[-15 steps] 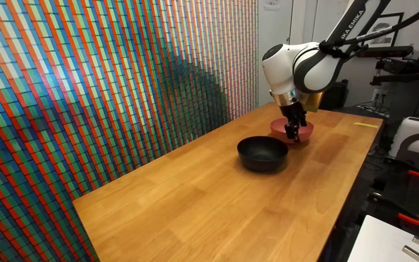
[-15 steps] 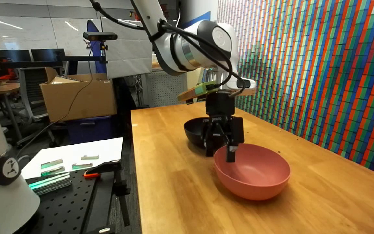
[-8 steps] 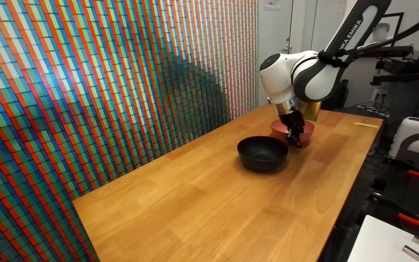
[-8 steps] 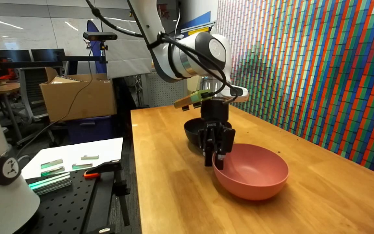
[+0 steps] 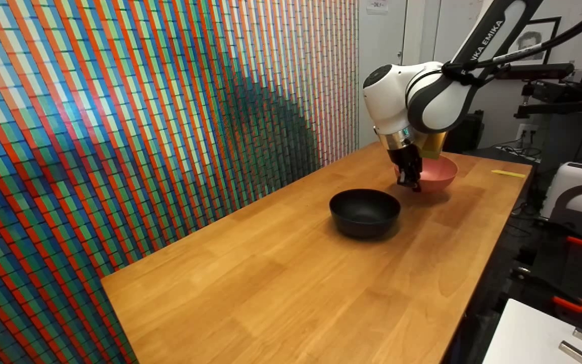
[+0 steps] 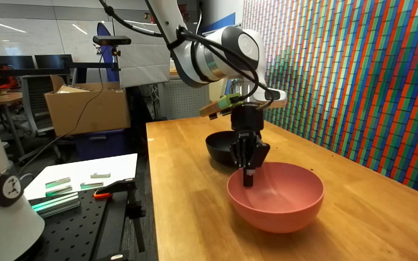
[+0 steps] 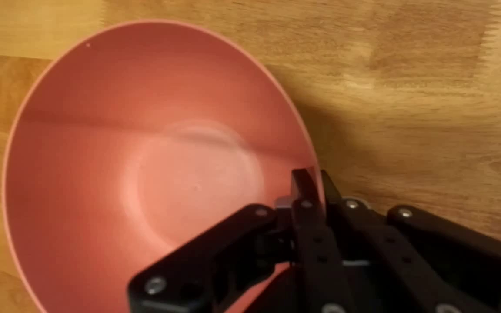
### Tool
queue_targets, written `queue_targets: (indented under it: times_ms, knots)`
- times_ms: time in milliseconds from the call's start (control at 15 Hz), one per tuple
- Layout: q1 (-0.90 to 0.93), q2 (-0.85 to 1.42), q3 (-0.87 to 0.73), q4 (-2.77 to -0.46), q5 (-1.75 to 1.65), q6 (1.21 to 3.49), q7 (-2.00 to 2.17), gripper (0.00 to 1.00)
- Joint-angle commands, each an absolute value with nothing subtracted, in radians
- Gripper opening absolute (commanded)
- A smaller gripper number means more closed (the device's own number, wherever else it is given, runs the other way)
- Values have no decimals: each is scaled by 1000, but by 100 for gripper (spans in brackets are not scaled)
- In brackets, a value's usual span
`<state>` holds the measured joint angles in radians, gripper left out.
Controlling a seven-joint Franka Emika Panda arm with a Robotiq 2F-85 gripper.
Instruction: Put the right bowl in the left bowl
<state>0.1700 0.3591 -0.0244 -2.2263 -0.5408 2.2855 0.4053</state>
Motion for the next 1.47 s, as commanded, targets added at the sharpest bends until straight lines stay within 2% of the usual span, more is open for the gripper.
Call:
queue_targets:
  times_ms: [0,400,667,933,1400]
  knots:
    - [149,248,-22,-2270,-484,2282,356,7]
    - [144,7,48,-2355,-298,2302,206,6]
    - [178,-75,129,-2385,-209,2314,137,6]
    - [214,-71,201,-2404,-211,2344,130,5]
    - [231,67,241,-2376,-430,2487,249,5]
